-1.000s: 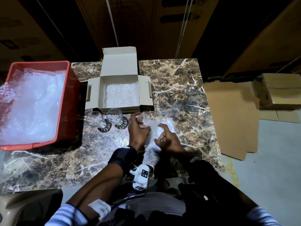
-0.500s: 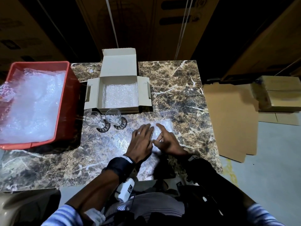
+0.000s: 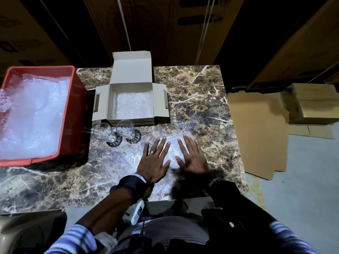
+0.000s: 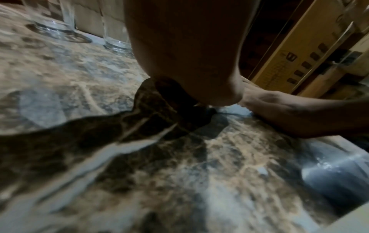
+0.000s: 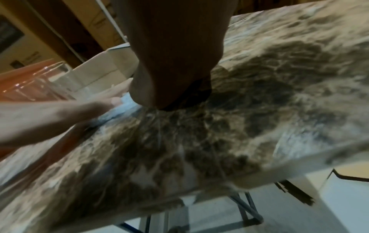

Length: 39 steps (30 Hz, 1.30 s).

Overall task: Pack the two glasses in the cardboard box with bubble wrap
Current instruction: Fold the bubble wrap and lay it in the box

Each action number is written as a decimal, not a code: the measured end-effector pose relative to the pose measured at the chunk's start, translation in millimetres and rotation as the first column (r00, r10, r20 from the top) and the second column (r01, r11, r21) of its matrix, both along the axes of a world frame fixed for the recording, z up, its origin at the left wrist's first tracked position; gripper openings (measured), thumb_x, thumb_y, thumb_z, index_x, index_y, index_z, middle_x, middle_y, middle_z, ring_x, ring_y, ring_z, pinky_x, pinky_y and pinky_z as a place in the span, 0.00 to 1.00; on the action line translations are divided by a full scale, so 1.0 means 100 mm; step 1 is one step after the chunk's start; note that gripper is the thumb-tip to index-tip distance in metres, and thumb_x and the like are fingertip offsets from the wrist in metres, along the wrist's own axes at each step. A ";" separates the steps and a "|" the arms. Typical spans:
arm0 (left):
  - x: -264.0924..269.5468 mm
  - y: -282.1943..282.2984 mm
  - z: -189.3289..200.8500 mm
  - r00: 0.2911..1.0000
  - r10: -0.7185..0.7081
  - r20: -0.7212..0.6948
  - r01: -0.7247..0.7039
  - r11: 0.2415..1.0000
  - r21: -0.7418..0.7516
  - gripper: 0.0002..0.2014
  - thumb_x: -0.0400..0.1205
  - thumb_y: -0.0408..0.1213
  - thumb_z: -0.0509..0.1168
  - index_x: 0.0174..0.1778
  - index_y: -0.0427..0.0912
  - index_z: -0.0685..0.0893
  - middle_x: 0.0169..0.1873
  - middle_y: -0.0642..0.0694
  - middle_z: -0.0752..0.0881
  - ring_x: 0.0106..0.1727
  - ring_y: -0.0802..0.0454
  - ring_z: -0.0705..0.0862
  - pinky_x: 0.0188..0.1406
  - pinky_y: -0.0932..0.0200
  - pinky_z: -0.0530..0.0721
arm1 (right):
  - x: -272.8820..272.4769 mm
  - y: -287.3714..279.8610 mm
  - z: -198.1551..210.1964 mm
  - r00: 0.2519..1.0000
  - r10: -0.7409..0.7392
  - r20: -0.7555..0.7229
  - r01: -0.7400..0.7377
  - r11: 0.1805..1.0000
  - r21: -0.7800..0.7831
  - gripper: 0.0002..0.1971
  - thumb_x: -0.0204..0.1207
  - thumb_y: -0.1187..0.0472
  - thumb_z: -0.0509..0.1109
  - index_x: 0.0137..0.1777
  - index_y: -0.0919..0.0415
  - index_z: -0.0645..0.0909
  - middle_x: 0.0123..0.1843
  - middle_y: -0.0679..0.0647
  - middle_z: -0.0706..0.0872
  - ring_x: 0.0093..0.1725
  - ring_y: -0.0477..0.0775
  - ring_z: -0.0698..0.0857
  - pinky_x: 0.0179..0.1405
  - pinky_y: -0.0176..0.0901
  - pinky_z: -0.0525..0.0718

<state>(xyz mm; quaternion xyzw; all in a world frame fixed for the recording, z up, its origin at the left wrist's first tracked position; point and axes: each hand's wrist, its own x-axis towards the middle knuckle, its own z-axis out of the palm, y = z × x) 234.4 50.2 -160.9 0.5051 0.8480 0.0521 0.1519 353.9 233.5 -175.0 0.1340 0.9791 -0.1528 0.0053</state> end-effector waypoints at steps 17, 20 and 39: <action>-0.18 -0.15 0.15 1.000 -0.005 -0.026 0.003 0.999 -0.046 0.55 0.78 0.82 0.47 0.92 0.47 0.45 0.91 0.48 0.42 0.92 0.45 0.42 0.87 0.30 0.44 | 0.00 0.20 0.25 0.984 -0.052 0.169 0.055 0.998 -0.017 0.46 0.83 0.25 0.48 0.92 0.52 0.45 0.93 0.59 0.44 0.90 0.59 0.48 0.86 0.66 0.51; -0.17 -0.12 0.18 1.000 0.003 -0.015 -0.004 0.998 -0.064 0.58 0.75 0.83 0.49 0.92 0.46 0.45 0.91 0.47 0.41 0.92 0.43 0.42 0.86 0.30 0.43 | -0.06 0.28 0.42 0.983 -0.164 0.089 0.175 0.974 -0.144 0.37 0.85 0.38 0.62 0.88 0.54 0.58 0.85 0.59 0.63 0.82 0.62 0.63 0.78 0.64 0.69; -0.25 0.18 0.64 0.978 0.125 0.167 -0.152 0.975 0.164 0.58 0.66 0.79 0.67 0.88 0.52 0.58 0.86 0.45 0.58 0.84 0.42 0.64 0.80 0.39 0.71 | -0.31 0.43 1.04 0.882 -0.424 0.207 0.429 0.538 -0.726 0.09 0.85 0.61 0.71 0.63 0.58 0.82 0.52 0.51 0.88 0.41 0.46 0.87 0.28 0.28 0.80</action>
